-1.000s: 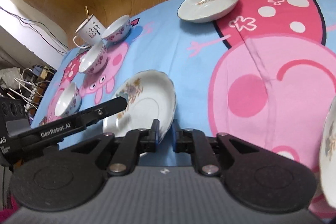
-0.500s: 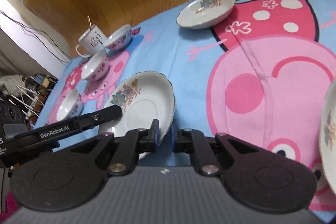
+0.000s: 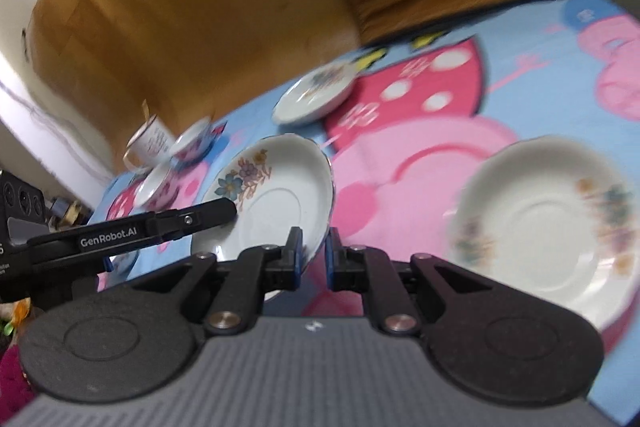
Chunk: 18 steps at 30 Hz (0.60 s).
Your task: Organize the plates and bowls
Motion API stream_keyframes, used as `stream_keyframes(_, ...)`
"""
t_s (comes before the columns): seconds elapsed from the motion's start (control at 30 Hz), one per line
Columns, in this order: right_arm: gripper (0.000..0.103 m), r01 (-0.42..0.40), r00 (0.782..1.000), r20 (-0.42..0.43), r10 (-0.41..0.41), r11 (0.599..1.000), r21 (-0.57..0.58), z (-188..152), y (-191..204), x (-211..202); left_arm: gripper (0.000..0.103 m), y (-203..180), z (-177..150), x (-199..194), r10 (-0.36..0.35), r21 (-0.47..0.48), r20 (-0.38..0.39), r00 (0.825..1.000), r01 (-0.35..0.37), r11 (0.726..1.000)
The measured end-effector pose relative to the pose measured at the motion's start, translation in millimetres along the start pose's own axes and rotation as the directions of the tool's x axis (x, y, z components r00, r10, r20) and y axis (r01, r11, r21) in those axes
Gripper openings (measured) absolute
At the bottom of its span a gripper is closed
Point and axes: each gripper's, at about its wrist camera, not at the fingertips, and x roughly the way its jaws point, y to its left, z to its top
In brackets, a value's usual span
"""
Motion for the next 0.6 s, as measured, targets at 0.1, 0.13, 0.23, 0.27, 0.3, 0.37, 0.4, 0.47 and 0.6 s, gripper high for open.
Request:
stream_keyframes(0.1,0.014,0.051,0.997,0.062,-0.052,0.999,0.019,-1,-15,-21,0.012,-27,7,18,-0.042,0.051,-0.021,0.999,0.043,0.998)
stream_keyframes(0.13,0.014,0.065,0.995,0.076,-0.067,0.997,0.031,-2,-20,-27,0.012,-36,7,25,-0.053,0.068,-0.028,0.998,0.055,0.996)
stream_keyframes(0.23,0.014,0.105,0.987,0.113,-0.114,0.991,0.083,-4,-41,-43,0.012,-61,7,44,-0.083,0.110,-0.057,0.995,0.089,0.990)
stream_keyframes(0.27,0.014,0.117,0.985,0.120,-0.128,0.988,0.097,-5,-45,-46,0.012,-68,6,50,-0.090,0.117,-0.068,0.994,0.098,0.988)
stream_keyframes(0.3,0.014,0.128,0.982,0.125,-0.141,0.986,0.110,-7,-51,-50,0.013,-74,5,56,-0.097,0.123,-0.082,0.992,0.106,0.987)
stream_keyframes(0.37,0.014,0.150,0.977,0.131,-0.167,0.980,0.134,-10,-62,-56,0.013,-84,2,66,-0.105,0.135,-0.104,0.989,0.119,0.984)
stream_keyframes(0.4,0.014,0.160,0.975,0.132,-0.179,0.977,0.142,-12,-66,-58,0.013,-90,0,71,-0.109,0.142,-0.115,0.987,0.124,0.982)
stream_keyframes(0.47,0.014,0.180,0.970,0.137,-0.201,0.972,0.150,-15,-73,-61,0.013,-96,-3,79,-0.113,0.150,-0.133,0.985,0.133,0.980)
stream_keyframes(0.6,0.014,0.234,0.954,0.159,-0.254,0.963,0.135,-20,-81,-68,0.014,-106,-9,92,-0.096,0.175,-0.158,0.983,0.124,0.977)
